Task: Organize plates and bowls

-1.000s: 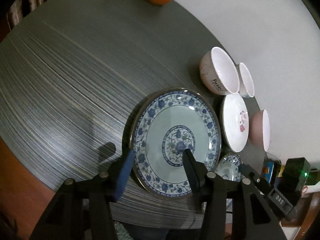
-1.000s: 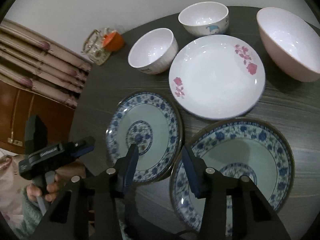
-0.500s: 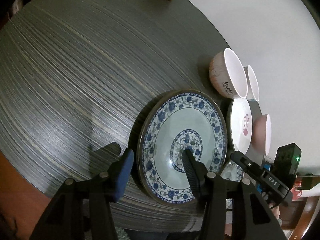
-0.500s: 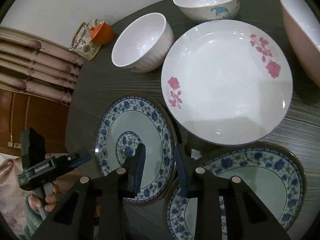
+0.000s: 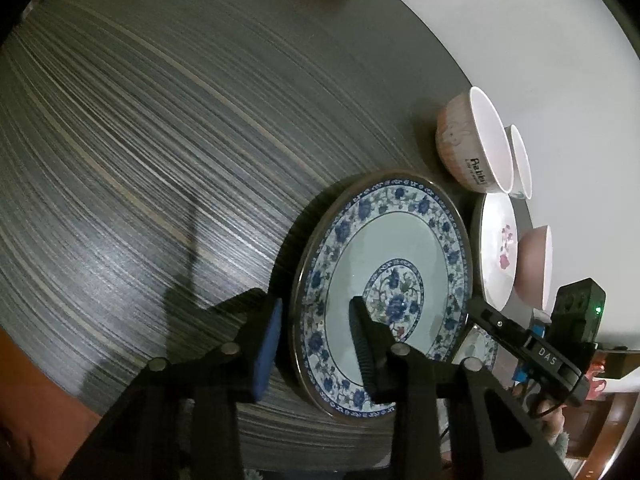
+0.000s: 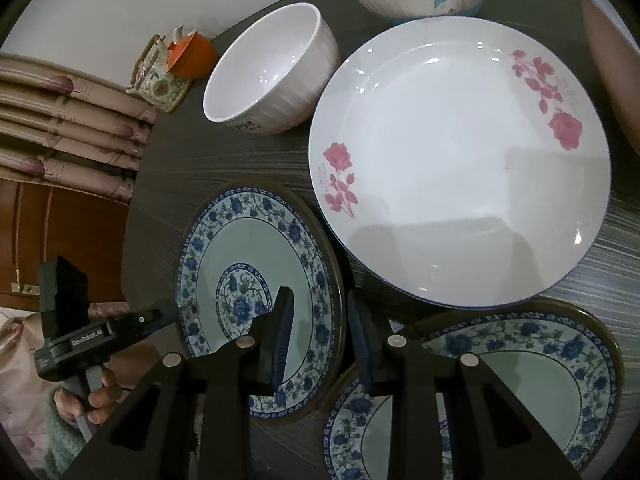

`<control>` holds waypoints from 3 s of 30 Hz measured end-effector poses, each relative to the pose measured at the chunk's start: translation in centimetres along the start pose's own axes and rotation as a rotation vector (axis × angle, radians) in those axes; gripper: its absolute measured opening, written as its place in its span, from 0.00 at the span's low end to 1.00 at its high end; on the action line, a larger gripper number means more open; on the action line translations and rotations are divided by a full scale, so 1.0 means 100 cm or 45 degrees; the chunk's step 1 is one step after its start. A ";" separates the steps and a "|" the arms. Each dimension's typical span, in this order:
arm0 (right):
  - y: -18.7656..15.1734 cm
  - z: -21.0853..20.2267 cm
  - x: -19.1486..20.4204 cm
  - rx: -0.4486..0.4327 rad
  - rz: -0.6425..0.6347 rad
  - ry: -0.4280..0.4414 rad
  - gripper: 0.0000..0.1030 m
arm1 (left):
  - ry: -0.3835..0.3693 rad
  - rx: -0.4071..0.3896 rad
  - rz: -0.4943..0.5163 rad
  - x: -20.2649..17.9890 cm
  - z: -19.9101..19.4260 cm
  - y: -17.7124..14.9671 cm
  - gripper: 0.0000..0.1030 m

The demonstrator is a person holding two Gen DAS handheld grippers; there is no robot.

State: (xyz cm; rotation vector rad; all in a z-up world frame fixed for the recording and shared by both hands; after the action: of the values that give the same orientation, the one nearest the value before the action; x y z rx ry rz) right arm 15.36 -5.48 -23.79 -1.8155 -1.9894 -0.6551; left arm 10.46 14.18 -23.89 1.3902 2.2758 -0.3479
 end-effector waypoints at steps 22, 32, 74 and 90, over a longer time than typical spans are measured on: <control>-0.017 0.003 0.023 -0.041 -0.103 -0.045 0.13 | 0.115 -0.085 0.125 0.017 -0.016 0.016 0.15; -0.032 0.015 0.048 -0.061 -0.105 -0.008 0.13 | 0.158 -0.128 0.135 0.035 -0.029 0.025 0.15; -0.052 -0.011 0.050 -0.235 -0.139 -0.132 0.33 | 0.384 -0.407 0.279 0.020 -0.071 0.019 0.36; -0.090 -0.103 0.021 -0.506 -0.217 -0.401 0.35 | 0.304 -0.493 0.604 -0.107 -0.050 -0.065 0.49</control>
State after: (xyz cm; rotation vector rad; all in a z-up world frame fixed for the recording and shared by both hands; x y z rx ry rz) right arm 5.83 -10.07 -14.93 -2.0972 -2.3746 -0.9194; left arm 7.70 5.05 -14.38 1.7535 1.9520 0.4074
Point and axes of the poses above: each gripper's, at about its wrist camera, not at the fingertips, and z roughly the way its jaws point, x to its left, y to its top, the point moved 10 cm from there along z, roughly the way its jaws point
